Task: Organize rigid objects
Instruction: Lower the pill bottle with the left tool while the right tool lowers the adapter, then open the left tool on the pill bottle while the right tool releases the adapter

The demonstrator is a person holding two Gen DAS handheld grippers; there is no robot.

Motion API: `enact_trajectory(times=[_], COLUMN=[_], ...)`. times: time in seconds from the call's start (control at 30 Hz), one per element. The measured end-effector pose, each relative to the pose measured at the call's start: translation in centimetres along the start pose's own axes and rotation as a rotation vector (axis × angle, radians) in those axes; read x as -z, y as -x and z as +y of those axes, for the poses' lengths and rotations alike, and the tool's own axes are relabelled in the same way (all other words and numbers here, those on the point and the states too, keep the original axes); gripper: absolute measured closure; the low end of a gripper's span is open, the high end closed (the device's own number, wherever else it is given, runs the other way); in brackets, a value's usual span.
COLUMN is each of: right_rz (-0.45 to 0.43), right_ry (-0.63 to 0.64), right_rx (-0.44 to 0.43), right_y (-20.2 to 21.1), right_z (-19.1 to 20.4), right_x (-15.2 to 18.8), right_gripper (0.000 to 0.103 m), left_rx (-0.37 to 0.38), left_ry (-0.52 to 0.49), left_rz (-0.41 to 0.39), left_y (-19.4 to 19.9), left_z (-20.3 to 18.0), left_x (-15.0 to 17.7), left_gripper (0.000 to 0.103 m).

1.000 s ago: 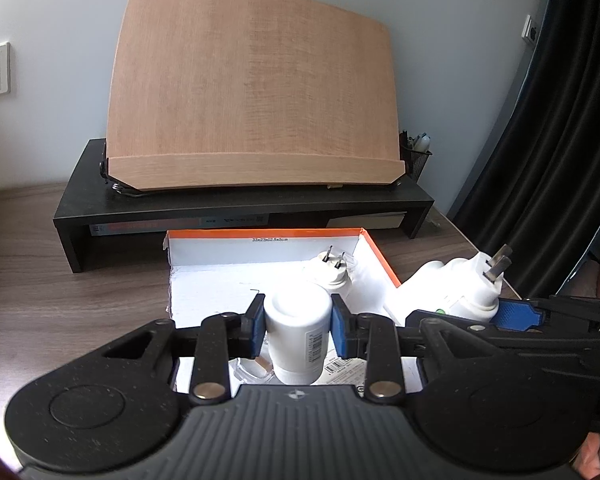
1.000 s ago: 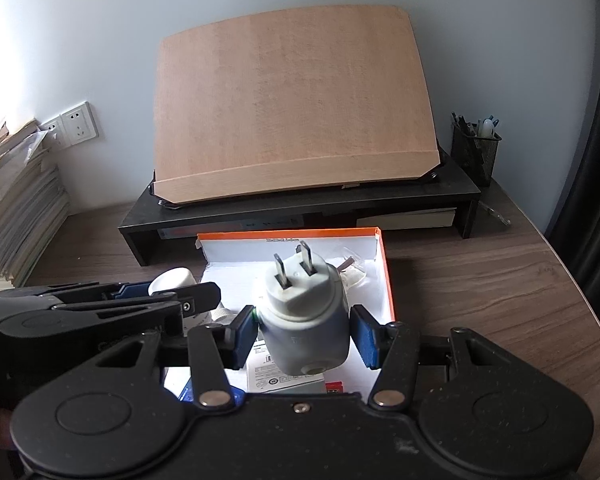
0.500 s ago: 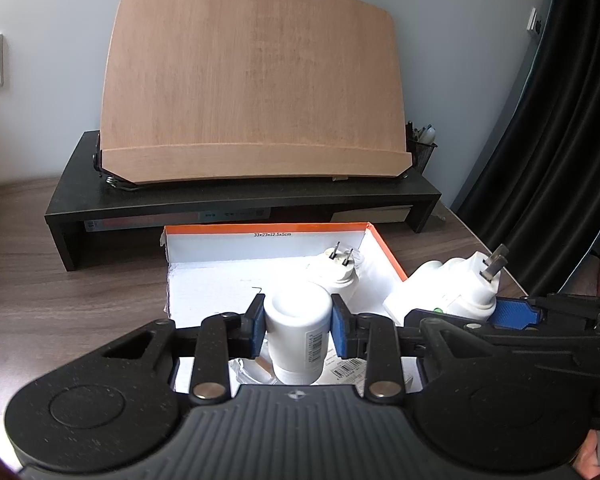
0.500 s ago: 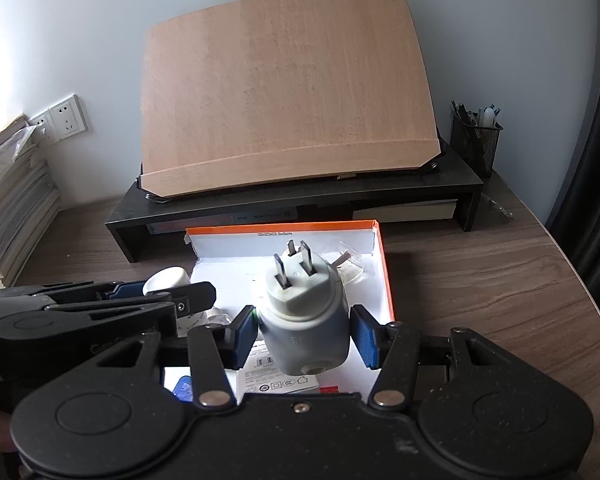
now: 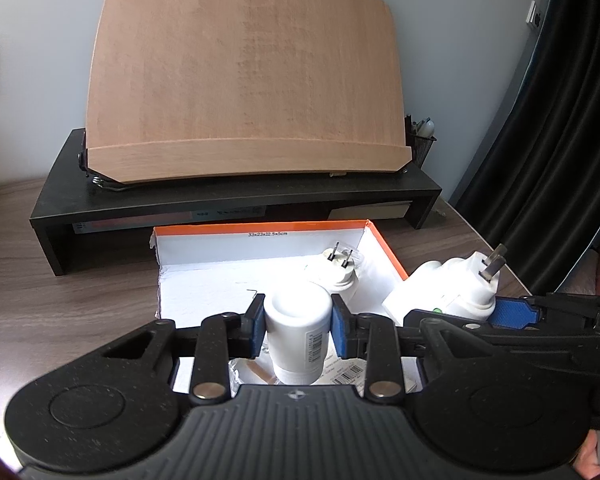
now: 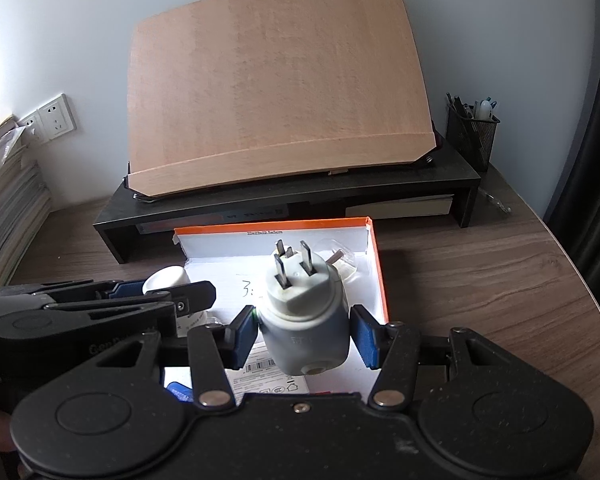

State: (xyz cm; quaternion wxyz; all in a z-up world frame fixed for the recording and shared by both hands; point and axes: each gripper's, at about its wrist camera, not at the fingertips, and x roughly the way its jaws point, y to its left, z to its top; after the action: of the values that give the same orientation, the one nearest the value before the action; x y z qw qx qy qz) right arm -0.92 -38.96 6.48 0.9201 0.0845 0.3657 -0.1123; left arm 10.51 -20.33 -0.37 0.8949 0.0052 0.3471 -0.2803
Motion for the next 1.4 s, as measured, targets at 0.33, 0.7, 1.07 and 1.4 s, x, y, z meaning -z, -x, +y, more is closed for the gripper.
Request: enact_trajectory(times=[0.33, 0.7, 1.07, 1.4], right_rz=[0.005, 0.016, -0.007, -0.086], right_ry=[-0.004, -0.006, -0.011, -0.016], right_rx=[0.006, 0.007, 0.011, 0.010], right_y=[-0.6, -1.1, -1.1, 2.4], right_z=[-0.1, -0.2, -0.5, -1.4], right_x=[-0.1, -0.1, -0.2, 0.4], right_gripper=[0.041, 0.041, 0.037, 0.025], left_rx=[-0.001, -0.006, 0.023, 0.022], left_ry=[-0.004, -0.007, 0.018, 0.052], left_rz=[0.003, 0.008, 0.034, 0.030], left_y=[-0.2, -0.7, -1.9, -0.5], left_z=[0.0, 0.1, 0.4, -0.1], left_x=[-0.1, -0.1, -0.2, 0.5], left_gripper=[0.070, 0.070, 0.070, 0.027])
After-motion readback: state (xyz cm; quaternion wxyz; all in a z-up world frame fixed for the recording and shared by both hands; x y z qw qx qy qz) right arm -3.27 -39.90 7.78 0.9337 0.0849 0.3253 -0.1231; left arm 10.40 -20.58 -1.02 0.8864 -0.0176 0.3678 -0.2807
